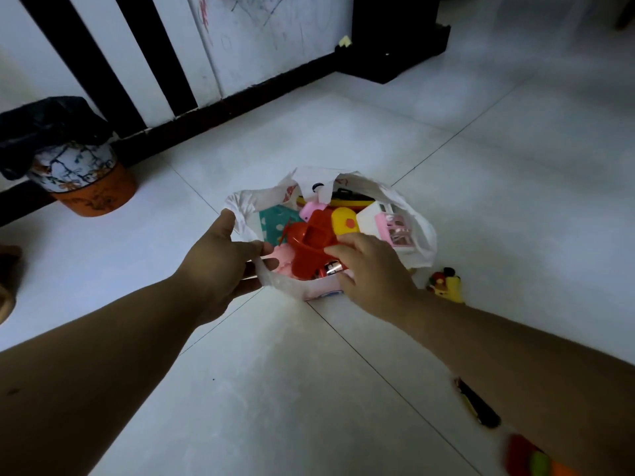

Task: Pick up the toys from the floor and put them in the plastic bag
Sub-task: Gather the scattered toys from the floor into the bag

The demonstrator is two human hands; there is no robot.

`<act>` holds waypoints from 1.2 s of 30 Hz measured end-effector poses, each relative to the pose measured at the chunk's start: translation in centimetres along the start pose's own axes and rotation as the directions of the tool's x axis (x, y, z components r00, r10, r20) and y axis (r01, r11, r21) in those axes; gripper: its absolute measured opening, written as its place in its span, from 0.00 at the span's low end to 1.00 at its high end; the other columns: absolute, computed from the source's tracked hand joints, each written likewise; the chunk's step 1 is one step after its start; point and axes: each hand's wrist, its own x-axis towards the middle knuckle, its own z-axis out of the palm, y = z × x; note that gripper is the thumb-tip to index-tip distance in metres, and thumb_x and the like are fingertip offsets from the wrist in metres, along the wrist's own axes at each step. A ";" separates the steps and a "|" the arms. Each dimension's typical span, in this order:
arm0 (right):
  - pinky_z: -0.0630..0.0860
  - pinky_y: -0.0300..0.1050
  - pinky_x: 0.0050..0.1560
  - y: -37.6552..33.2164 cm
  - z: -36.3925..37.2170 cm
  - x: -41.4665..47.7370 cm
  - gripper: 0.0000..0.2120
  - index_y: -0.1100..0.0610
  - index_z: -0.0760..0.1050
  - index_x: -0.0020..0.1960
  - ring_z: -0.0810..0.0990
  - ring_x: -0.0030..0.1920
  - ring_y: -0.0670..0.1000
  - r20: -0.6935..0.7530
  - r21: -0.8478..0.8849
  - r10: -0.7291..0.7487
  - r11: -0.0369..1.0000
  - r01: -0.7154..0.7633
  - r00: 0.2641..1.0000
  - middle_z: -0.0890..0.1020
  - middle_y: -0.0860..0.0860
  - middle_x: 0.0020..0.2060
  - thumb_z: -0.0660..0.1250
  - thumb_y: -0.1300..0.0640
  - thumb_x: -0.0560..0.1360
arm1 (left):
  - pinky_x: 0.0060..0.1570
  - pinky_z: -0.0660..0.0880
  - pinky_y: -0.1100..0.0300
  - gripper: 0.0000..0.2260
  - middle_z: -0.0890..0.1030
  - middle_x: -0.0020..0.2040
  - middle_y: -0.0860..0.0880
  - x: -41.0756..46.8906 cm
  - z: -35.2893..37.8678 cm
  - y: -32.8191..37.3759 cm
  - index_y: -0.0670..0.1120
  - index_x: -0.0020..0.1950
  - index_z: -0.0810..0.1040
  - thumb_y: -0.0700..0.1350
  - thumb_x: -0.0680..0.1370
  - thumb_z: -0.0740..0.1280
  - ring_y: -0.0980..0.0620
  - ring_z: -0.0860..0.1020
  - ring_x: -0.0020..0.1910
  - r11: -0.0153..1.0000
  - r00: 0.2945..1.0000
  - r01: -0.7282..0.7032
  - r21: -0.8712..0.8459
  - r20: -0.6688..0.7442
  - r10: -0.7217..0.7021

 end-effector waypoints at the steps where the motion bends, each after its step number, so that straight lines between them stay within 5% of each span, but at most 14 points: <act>1: 0.76 0.53 0.58 0.4 0.0 -2.2 0.19 0.55 0.77 0.61 0.77 0.58 0.56 -0.029 0.010 -0.021 1.000 0.022 0.999 0.79 0.56 0.58 0.70 0.59 0.71 | 0.44 0.82 0.50 0.30 0.82 0.49 0.46 -0.1 0.2 0.1 0.56 0.75 0.60 0.34 0.78 0.63 0.46 0.84 0.42 1.000 1.000 0.000 0.006 -0.001 0.000; 5: 0.79 0.49 0.48 4.8 0.8 -10.7 0.16 0.57 0.80 0.55 0.80 0.49 0.55 -0.066 -0.051 -0.023 0.998 0.019 0.998 0.81 0.58 0.50 0.64 0.60 0.69 | 0.41 0.81 0.52 0.32 0.81 0.50 0.46 -0.2 0.6 0.1 0.58 0.76 0.57 0.34 0.79 0.63 0.46 0.84 0.43 1.000 1.000 -0.010 0.025 -0.003 0.010; 8: 0.79 0.55 0.48 9.5 0.9 -13.1 0.21 0.56 0.78 0.61 0.80 0.53 0.61 0.112 -0.126 0.205 0.974 -0.191 0.972 0.80 0.61 0.55 0.67 0.59 0.68 | 0.46 0.79 0.49 0.30 0.80 0.49 0.46 -0.5 0.7 0.1 0.57 0.76 0.58 0.34 0.79 0.62 0.44 0.83 0.46 0.999 0.999 -0.029 0.040 -0.017 0.030; 11: 0.64 0.55 0.68 13.1 0.8 -13.1 0.37 0.50 0.54 0.77 0.61 0.72 0.60 0.407 -0.251 0.515 0.857 -0.449 0.754 0.58 0.55 0.76 0.68 0.48 0.74 | 0.49 0.79 0.47 0.32 0.79 0.47 0.47 -0.6 0.7 0.0 0.57 0.77 0.56 0.34 0.79 0.61 0.43 0.82 0.47 0.999 0.999 -0.030 0.034 -0.030 0.031; 13: 0.58 0.54 0.72 14.8 1.1 -11.6 0.45 0.47 0.44 0.78 0.53 0.75 0.60 0.498 -0.290 0.621 0.777 -0.558 0.605 0.47 0.52 0.78 0.69 0.42 0.72 | 0.40 0.83 0.51 0.31 0.80 0.48 0.47 -0.5 0.5 0.1 0.58 0.77 0.57 0.34 0.79 0.61 0.44 0.85 0.43 0.999 0.999 -0.027 0.044 -0.029 0.029; 15: 0.58 0.56 0.73 16.3 1.8 -9.5 0.49 0.47 0.43 0.78 0.53 0.75 0.61 0.500 -0.245 0.668 0.719 -0.650 0.550 0.46 0.54 0.78 0.71 0.40 0.69 | 0.36 0.82 0.52 0.29 0.81 0.49 0.47 -0.2 0.4 0.0 0.58 0.76 0.59 0.35 0.79 0.61 0.45 0.86 0.39 0.996 0.999 -0.029 0.082 -0.025 0.031; 18: 0.58 0.54 0.73 17.3 3.3 -6.9 0.48 0.48 0.44 0.78 0.53 0.75 0.62 0.502 -0.205 0.699 0.669 -0.715 0.509 0.47 0.56 0.77 0.70 0.40 0.69 | 0.44 0.78 0.50 0.25 0.81 0.47 0.46 -0.1 0.3 -0.3 0.58 0.71 0.64 0.35 0.79 0.61 0.44 0.85 0.42 0.996 0.999 -0.039 0.081 -0.024 0.041; 22: 0.57 0.51 0.73 15.0 5.0 -6.2 0.36 0.53 0.48 0.78 0.49 0.77 0.60 0.607 -0.333 0.611 0.776 -0.536 0.507 0.46 0.56 0.77 0.62 0.43 0.77 | 0.47 0.76 0.48 0.28 0.81 0.46 0.45 -0.3 0.0 -0.3 0.59 0.74 0.60 0.35 0.79 0.60 0.43 0.82 0.45 0.997 0.998 -0.053 0.052 -0.044 0.055; 24: 0.60 0.50 0.71 13.8 5.7 -7.2 0.29 0.55 0.55 0.77 0.56 0.74 0.61 0.558 -0.367 0.601 0.797 -0.479 0.572 0.51 0.56 0.77 0.59 0.48 0.79 | 0.46 0.77 0.49 0.27 0.82 0.47 0.45 -0.3 -0.1 -0.5 0.57 0.73 0.62 0.35 0.79 0.61 0.44 0.83 0.44 0.997 0.998 -0.042 0.060 -0.048 0.045; 27: 0.70 0.49 0.62 13.3 6.1 -9.3 0.19 0.55 0.68 0.67 0.70 0.64 0.60 0.453 -0.311 0.562 0.827 -0.468 0.693 0.62 0.57 0.72 0.61 0.51 0.78 | 0.37 0.79 0.55 0.17 0.82 0.46 0.45 0.1 -0.5 -0.9 0.57 0.57 0.72 0.34 0.79 0.61 0.49 0.85 0.35 0.997 0.999 -0.028 0.069 -0.027 0.030; 28: 0.72 0.48 0.59 13.2 5.9 -10.0 0.17 0.55 0.70 0.65 0.72 0.61 0.60 0.436 -0.277 0.538 0.843 -0.460 0.722 0.65 0.57 0.69 0.62 0.52 0.78 | 0.34 0.80 0.57 0.18 0.82 0.46 0.45 0.2 -0.6 -1.0 0.56 0.60 0.72 0.34 0.79 0.61 0.50 0.85 0.34 0.998 0.999 -0.030 0.062 -0.027 0.032; 30: 0.74 0.48 0.57 12.8 5.1 -11.7 0.17 0.55 0.72 0.64 0.75 0.58 0.59 0.351 -0.216 0.509 0.861 -0.460 0.786 0.68 0.58 0.67 0.65 0.53 0.76 | 0.31 0.82 0.58 0.28 0.82 0.46 0.46 0.5 -0.6 -1.1 0.58 0.72 0.63 0.33 0.79 0.62 0.50 0.85 0.34 0.999 0.999 -0.036 0.041 -0.038 0.038; 33: 0.72 0.49 0.63 11.9 2.9 -14.3 0.28 0.54 0.68 0.69 0.72 0.64 0.58 0.251 -0.128 0.534 0.845 -0.520 0.807 0.64 0.55 0.71 0.70 0.49 0.72 | 0.33 0.82 0.57 0.34 0.82 0.47 0.46 0.3 -0.3 -1.1 0.60 0.77 0.54 0.34 0.79 0.62 0.51 0.85 0.33 0.999 0.999 -0.047 0.016 -0.022 0.048; 36: 0.67 0.44 0.66 10.8 1.2 -18.1 0.36 0.53 0.61 0.73 0.67 0.68 0.54 0.369 -0.135 0.485 0.872 -0.470 0.793 0.56 0.52 0.74 0.70 0.43 0.71 | 0.41 0.79 0.51 0.33 0.82 0.47 0.46 0.0 0.0 -1.1 0.59 0.77 0.53 0.34 0.79 0.61 0.51 0.85 0.32 0.998 0.998 -0.060 0.018 -0.018 0.060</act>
